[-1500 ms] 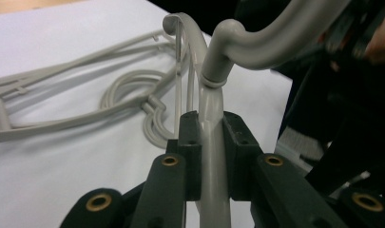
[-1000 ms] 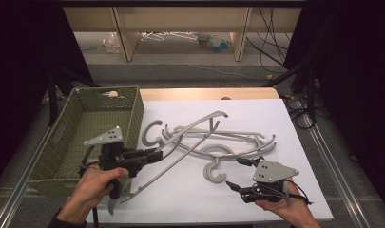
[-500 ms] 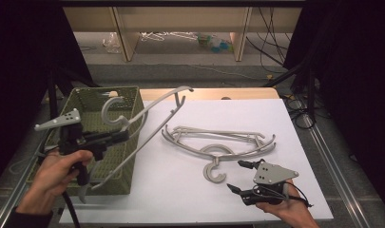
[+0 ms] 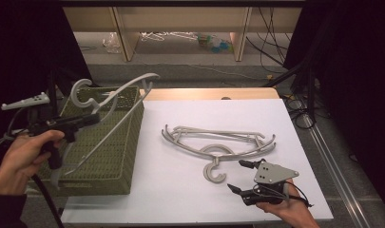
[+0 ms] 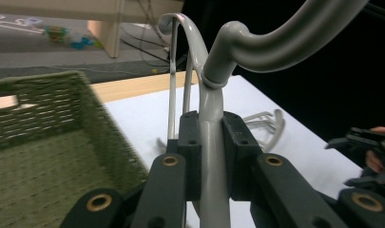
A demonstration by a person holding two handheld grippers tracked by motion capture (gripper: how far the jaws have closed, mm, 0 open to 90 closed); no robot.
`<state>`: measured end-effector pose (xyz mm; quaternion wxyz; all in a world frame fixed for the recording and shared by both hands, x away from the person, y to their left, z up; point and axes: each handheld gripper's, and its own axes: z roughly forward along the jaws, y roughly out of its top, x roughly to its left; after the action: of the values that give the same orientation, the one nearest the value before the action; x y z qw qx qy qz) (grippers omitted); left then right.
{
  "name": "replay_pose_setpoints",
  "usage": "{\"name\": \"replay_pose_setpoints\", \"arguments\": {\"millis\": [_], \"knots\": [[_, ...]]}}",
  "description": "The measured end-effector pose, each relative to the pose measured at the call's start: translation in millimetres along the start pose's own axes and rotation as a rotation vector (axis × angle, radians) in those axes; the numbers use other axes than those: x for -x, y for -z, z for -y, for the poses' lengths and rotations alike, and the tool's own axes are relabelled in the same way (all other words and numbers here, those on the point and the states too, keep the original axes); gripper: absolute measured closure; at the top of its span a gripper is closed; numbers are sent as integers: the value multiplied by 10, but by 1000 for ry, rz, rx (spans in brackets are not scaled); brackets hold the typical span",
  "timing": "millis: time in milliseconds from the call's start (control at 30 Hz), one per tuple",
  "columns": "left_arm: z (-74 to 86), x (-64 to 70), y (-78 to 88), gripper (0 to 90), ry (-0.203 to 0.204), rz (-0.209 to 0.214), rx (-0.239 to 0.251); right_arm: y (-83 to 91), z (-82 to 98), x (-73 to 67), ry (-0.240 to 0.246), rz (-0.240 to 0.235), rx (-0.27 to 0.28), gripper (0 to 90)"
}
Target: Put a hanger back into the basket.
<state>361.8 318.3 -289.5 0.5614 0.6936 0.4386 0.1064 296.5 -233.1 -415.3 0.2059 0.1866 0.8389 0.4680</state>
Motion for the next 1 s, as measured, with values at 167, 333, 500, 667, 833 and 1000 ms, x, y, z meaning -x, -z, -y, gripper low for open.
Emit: {"name": "replay_pose_setpoints", "arguments": {"millis": [167, 333, 500, 667, 833, 1000], "knots": [[-10, -204, 44, 791, 14, -42, -13, -1, 2, 0, -1, -3, 1, 225], [-8, -438, 79, 791, 32, -95, -51, -3, 5, 2, 0, -3, -2, 225], [-12, -572, 132, 790, 40, -131, -73, -1, 5, 4, -3, -11, -10, 226], [11, -679, 160, 790, 34, -152, -85, -5, 7, 3, -4, -14, -5, 227], [35, -771, 134, 790, 25, -164, -118, -14, 7, -1, -5, -14, 0, 227], [41, -833, 53, 790, 15, -161, -158, -13, 7, -1, -4, -15, 0, 227]]}}
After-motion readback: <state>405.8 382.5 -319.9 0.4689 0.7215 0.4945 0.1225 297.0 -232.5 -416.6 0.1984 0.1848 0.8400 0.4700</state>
